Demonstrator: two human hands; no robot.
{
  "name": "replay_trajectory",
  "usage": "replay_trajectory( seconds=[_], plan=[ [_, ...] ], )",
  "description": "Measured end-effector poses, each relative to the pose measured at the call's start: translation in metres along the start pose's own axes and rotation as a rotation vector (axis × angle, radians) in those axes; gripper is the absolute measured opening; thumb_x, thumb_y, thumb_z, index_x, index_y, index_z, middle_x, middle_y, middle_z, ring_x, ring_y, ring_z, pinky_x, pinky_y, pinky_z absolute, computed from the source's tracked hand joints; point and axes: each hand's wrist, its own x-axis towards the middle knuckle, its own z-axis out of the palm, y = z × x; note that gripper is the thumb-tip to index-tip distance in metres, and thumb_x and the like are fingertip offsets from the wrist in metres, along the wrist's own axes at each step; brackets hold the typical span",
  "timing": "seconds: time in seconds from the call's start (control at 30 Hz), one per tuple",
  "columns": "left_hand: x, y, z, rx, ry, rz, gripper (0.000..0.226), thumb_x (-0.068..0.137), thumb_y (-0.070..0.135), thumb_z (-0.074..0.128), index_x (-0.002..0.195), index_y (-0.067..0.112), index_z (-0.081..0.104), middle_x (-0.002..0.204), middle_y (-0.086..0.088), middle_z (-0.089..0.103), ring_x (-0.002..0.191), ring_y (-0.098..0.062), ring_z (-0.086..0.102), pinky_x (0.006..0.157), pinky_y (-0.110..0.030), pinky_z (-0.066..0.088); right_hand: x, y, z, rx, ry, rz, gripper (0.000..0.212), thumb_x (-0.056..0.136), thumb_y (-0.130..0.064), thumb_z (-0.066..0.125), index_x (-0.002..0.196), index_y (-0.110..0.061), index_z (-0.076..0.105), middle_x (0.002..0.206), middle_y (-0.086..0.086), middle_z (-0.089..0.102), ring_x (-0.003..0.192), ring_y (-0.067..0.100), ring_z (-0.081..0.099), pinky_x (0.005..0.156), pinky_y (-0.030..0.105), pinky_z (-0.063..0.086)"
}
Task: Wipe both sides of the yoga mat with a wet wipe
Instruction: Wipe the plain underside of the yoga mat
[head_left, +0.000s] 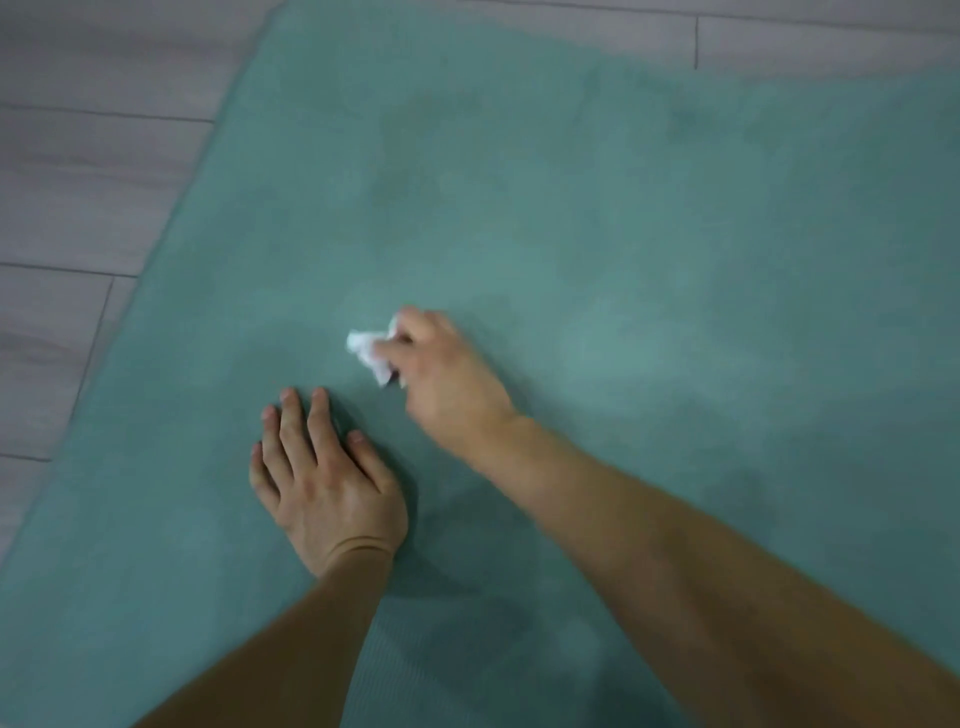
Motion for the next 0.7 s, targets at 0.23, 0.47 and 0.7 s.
replay_trajectory(
  seconds=[0.23,0.47,0.7],
  plan=[
    [0.002,0.0,0.002,-0.003,-0.009,0.0,0.057,0.1,0.037,0.039,0.155,0.021,0.041,0.167,-0.003,0.033,0.157,-0.026,0.023,0.127,-0.053,0.016,-0.007,0.174,-0.103,-0.061,0.418,0.479,0.025,0.086,-0.001,0.07,0.073,-0.016,0.054,0.082,0.009,0.071,0.085,0.021,0.074,0.076,0.029,0.054],
    [0.001,-0.003,0.004,0.001,0.001,0.012,0.057,0.1,0.037,0.039,0.154,0.02,0.042,0.166,-0.005,0.034,0.156,-0.028,0.025,0.126,-0.055,0.018,-0.066,0.055,-0.037,0.051,0.259,0.149,0.014,0.092,-0.024,0.062,0.087,-0.014,0.068,0.092,0.004,0.063,0.089,0.019,0.066,0.079,0.037,0.053],
    [0.003,-0.001,0.005,-0.004,0.019,0.023,0.056,0.1,0.036,0.04,0.153,0.019,0.042,0.165,-0.007,0.036,0.155,-0.03,0.026,0.126,-0.055,0.018,-0.073,0.115,-0.08,0.041,0.218,0.183,0.021,0.094,-0.001,0.07,0.08,-0.008,0.056,0.088,0.0,0.079,0.095,0.003,0.075,0.071,0.014,0.049]
  ],
)
